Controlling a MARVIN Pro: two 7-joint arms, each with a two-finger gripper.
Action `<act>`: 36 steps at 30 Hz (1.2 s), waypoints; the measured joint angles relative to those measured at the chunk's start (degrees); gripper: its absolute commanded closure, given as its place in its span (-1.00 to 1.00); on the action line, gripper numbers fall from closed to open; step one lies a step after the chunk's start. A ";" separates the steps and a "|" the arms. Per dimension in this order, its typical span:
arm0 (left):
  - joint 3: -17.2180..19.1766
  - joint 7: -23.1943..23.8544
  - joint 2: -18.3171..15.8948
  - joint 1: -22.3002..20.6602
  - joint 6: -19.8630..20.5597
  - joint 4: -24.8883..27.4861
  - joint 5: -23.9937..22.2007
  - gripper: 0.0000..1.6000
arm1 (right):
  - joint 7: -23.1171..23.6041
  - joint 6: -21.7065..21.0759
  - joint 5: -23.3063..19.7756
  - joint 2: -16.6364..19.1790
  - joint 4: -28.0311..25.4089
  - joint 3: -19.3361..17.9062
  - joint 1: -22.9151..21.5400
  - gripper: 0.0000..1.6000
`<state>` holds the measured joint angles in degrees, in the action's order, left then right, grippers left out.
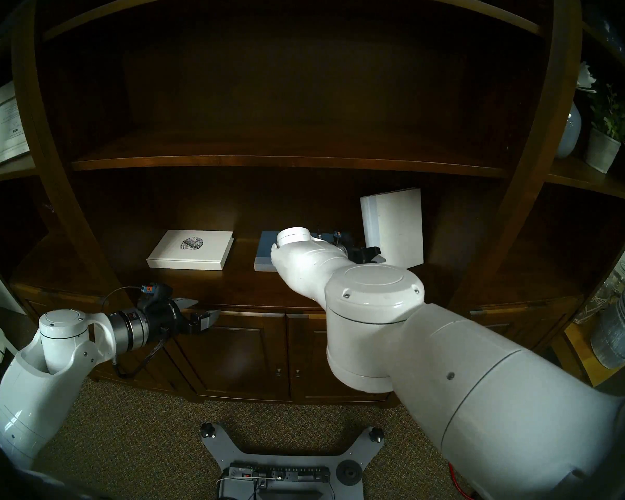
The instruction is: Close the books and align them horizontally on the shelf
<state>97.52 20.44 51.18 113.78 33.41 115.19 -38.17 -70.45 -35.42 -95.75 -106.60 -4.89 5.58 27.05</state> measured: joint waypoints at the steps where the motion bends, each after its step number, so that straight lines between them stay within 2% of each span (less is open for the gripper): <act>1: 0.00 0.00 0.00 0.00 0.01 -0.03 0.00 -1.00 | 0.16 -0.15 0.24 -0.35 0.00 0.21 0.15 1.00; 15: -0.06 0.01 0.00 0.01 0.05 -0.24 0.00 -1.00 | 1.55 -1.18 1.56 -3.52 0.02 1.57 0.84 1.00; 36: -0.12 0.03 0.00 0.01 0.09 -0.32 0.00 -1.00 | 0.30 0.59 -2.01 -0.10 -1.28 0.93 -1.80 1.00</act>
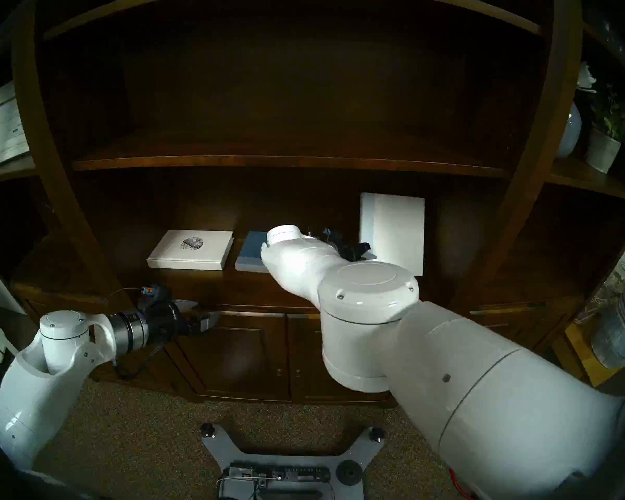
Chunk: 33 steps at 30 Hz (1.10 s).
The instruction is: Close the books and align them horizontally on the shelf
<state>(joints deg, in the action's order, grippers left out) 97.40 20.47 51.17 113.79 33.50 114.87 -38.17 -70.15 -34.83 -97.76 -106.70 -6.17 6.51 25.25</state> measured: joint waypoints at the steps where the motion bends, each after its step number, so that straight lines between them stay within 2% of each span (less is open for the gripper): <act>1: 0.00 0.00 0.00 0.00 0.00 0.00 0.00 -1.00 | -0.06 0.04 -0.18 0.00 0.02 -0.03 -0.08 1.00; 16: -0.04 0.01 0.00 0.00 0.03 -0.08 0.00 -1.00 | -0.75 0.63 -2.74 -0.50 0.50 -0.25 -1.16 1.00; 17: -0.04 0.01 0.00 0.00 0.03 -0.09 0.00 -1.00 | -0.80 0.67 -2.98 -0.56 0.56 -0.25 -1.24 0.84; 18: -0.04 0.01 0.00 0.00 0.03 -0.09 0.00 -1.00 | -0.83 0.68 -3.10 -0.59 0.59 -0.25 -1.28 0.84; 19: -0.04 0.01 0.00 0.00 0.04 -0.09 0.00 -1.00 | -0.85 0.70 -3.22 -0.63 0.62 -0.25 -1.33 0.20; 21: -0.05 0.01 0.00 0.00 0.04 -0.10 0.00 -1.00 | -0.92 0.72 -3.42 -0.73 0.70 -0.25 -1.42 -0.20; 22: -0.05 0.01 0.00 0.00 0.04 -0.10 0.00 -1.00 | -0.92 0.73 -3.49 -0.76 0.72 -0.24 -1.47 -0.20; 23: -0.05 0.01 0.00 0.00 0.04 -0.10 0.00 -1.00 | -0.92 0.73 -3.56 -0.79 0.73 -0.24 -1.51 -0.45; 24: -0.05 0.01 0.00 0.00 0.04 -0.10 0.00 -1.00 | -0.89 0.74 -3.67 -0.93 0.70 -0.21 -1.61 -1.00; 33: -0.06 0.02 -0.01 0.00 0.06 -0.12 0.00 -1.00 | -0.86 0.79 -3.71 -2.12 0.27 -0.01 -2.67 -1.00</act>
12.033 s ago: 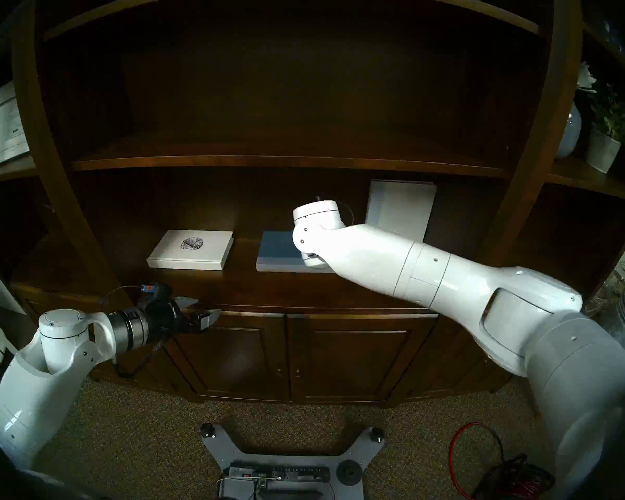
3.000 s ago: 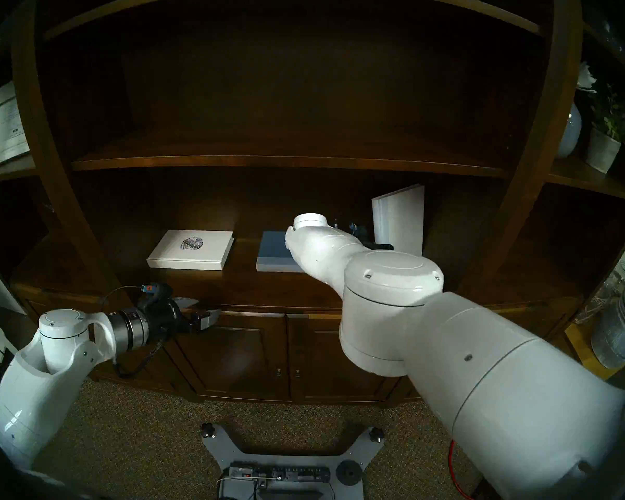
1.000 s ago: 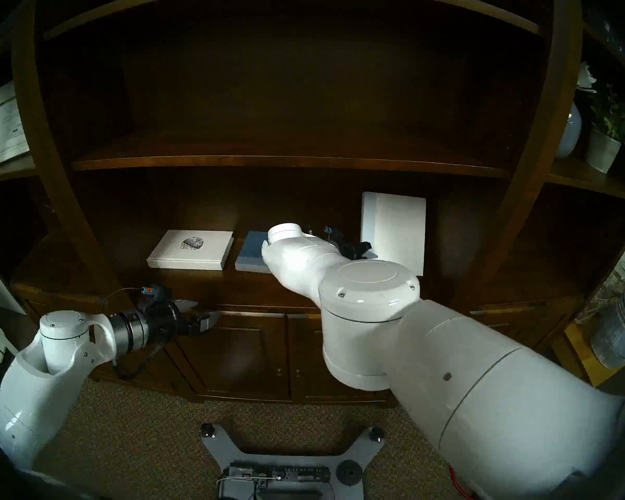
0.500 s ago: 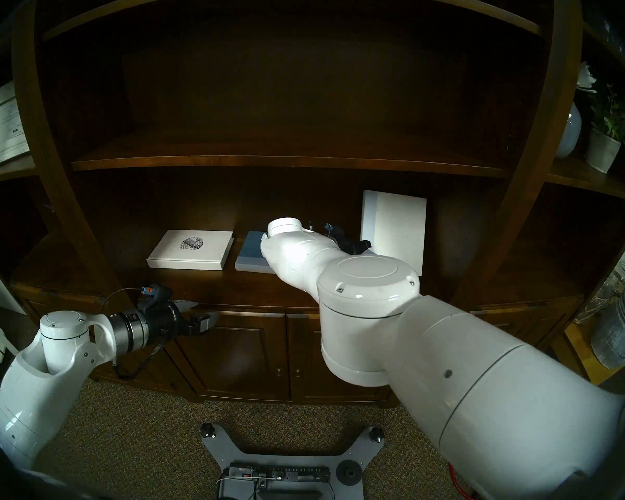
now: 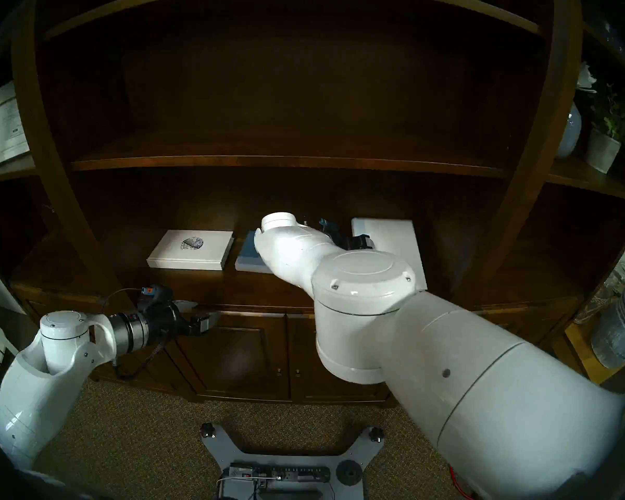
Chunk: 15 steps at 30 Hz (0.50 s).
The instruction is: Close the books and align them horizontally on the shelf
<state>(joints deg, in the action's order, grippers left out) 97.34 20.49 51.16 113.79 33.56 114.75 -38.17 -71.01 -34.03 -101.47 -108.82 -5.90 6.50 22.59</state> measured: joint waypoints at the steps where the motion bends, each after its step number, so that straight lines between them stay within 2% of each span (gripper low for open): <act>1: 0.00 0.00 0.00 0.00 0.00 0.00 0.00 -1.00 | 0.00 0.00 -0.01 -0.17 -0.05 0.03 -0.16 -1.00; 15: -0.02 0.01 0.00 0.00 0.02 -0.03 0.00 -1.00 | -0.10 0.11 -0.21 -1.52 -0.22 0.17 -1.86 -1.00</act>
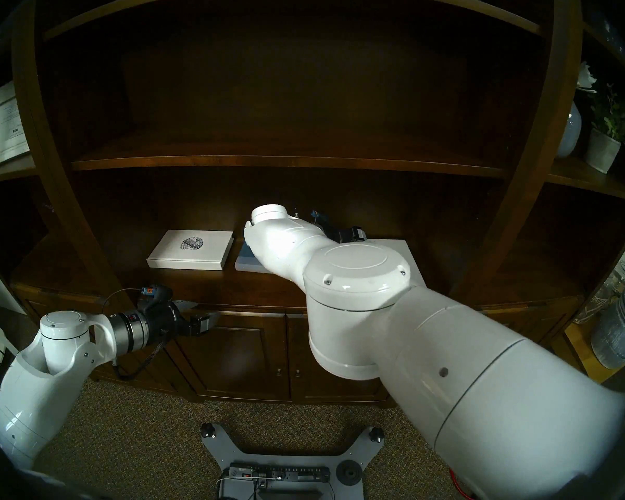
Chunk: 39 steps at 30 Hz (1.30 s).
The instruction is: Close the books and align them horizontally on the shelf
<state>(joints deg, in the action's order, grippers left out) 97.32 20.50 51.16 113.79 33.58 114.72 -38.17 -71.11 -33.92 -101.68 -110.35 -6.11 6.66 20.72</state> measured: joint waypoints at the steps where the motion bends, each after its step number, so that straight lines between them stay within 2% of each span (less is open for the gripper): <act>1: 0.00 0.00 0.00 0.00 0.00 0.00 0.00 -1.00 | -0.02 0.02 -0.09 -0.03 -0.01 -0.05 -0.15 -1.00; 16: -0.02 0.01 0.00 0.00 0.02 -0.03 0.00 -1.00 | -0.33 0.39 -2.53 0.07 0.03 -2.84 -1.27 -1.00; 31: -0.03 0.02 -0.01 0.00 0.04 -0.03 0.00 -1.00 | -3.00 3.46 -4.69 6.10 0.33 -5.51 -3.39 -1.00; 39: -0.03 0.03 -0.01 -0.01 0.04 -0.03 0.00 -1.00 | -3.98 4.80 -5.69 7.48 0.42 -6.96 -4.37 -1.00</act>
<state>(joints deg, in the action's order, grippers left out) 97.29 20.53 51.15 113.78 33.62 114.69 -38.17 -75.09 -29.12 -107.37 -102.86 -5.69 -0.30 16.36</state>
